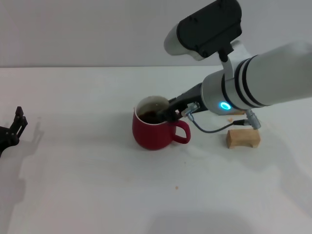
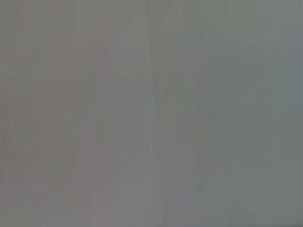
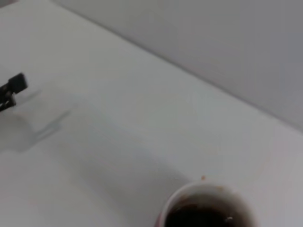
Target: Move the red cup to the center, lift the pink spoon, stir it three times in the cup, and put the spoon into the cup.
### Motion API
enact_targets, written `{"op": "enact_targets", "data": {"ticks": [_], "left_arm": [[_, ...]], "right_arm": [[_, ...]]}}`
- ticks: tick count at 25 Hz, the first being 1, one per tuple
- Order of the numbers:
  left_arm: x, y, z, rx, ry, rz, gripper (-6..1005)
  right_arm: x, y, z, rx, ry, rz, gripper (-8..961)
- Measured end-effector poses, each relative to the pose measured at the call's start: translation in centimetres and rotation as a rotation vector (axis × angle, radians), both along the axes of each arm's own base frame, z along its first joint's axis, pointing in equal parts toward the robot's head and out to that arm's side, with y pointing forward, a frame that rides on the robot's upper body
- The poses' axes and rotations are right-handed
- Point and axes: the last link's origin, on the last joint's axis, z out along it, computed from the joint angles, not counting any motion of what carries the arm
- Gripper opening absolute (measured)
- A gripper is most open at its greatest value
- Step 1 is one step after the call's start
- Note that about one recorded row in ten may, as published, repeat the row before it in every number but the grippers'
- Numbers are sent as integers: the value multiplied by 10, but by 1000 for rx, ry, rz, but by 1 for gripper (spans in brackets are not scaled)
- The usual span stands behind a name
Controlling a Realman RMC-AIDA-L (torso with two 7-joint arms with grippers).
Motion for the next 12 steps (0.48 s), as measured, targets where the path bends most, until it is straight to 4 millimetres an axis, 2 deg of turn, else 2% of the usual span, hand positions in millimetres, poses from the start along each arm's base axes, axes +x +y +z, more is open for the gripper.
{"op": "enact_targets", "data": {"ticks": [2, 3, 4, 5, 7, 8, 12], "left_arm": [[0, 0, 0, 0, 0, 0, 859], [0, 0, 0, 0, 0, 0, 859], [0, 1, 0, 1, -1, -1, 859], [0, 1, 0, 1, -1, -1, 859], [0, 1, 0, 1, -1, -1, 859], [0, 1, 0, 1, -1, -1, 859], [0, 2, 2, 8, -4, 0, 859]], "right_arm": [[-4, 4, 13, 87, 0, 55, 359], [-4, 4, 13, 87, 0, 55, 358], [-7, 6, 27, 177, 9, 107, 358], [-7, 6, 27, 177, 9, 107, 357], [-13, 6, 51, 332, 78, 205, 355], [-13, 6, 51, 332, 78, 205, 354], [-3, -3, 82, 529, 218, 327, 351]]}}
